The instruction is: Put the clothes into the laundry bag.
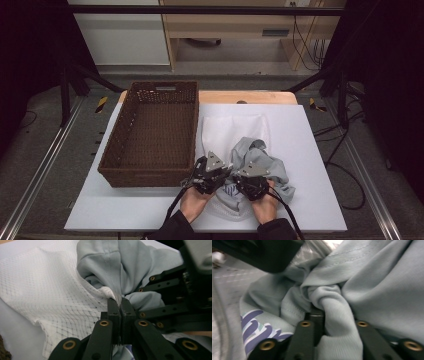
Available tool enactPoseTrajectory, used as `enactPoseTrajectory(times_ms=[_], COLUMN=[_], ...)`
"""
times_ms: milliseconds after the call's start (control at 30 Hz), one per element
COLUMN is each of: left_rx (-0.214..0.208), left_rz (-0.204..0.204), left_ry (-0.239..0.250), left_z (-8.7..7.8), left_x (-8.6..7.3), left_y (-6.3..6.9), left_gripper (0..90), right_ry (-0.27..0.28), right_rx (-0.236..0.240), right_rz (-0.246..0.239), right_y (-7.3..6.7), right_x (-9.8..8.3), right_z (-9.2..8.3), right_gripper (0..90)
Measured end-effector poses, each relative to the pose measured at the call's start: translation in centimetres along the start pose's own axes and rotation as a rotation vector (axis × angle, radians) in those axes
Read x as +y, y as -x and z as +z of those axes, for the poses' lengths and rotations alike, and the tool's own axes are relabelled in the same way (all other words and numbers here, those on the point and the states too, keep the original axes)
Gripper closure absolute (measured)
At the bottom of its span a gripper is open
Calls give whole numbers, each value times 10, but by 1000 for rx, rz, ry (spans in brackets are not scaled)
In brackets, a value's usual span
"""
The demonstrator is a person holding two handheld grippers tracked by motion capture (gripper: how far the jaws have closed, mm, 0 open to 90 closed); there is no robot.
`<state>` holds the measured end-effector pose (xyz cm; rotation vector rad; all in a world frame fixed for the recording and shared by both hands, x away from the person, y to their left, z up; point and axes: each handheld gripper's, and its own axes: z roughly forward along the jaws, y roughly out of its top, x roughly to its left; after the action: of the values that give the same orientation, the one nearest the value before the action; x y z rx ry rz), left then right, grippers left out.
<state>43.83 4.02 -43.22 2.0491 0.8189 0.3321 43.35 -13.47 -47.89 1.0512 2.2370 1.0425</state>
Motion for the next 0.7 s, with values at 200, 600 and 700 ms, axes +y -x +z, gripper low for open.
enactPoseTrajectory(times_ms=[200, 600, 700], left_rx=[17, 19, 5], left_rz=[0, -20, -29], left_ry=[6, 10, 27], left_z=[-3, -4, -6], left_x=[-3, -3, 3], left_y=[-2, -2, 0], left_gripper=[880, 879, 880], right_ry=[67, 89, 81], right_rx=[99, 185, 229], right_rz=[35, 9, -16], right_y=[7, 4, -9], right_x=[3, -4, 1], right_z=[-34, -58, -48], right_gripper=[378, 851, 852])
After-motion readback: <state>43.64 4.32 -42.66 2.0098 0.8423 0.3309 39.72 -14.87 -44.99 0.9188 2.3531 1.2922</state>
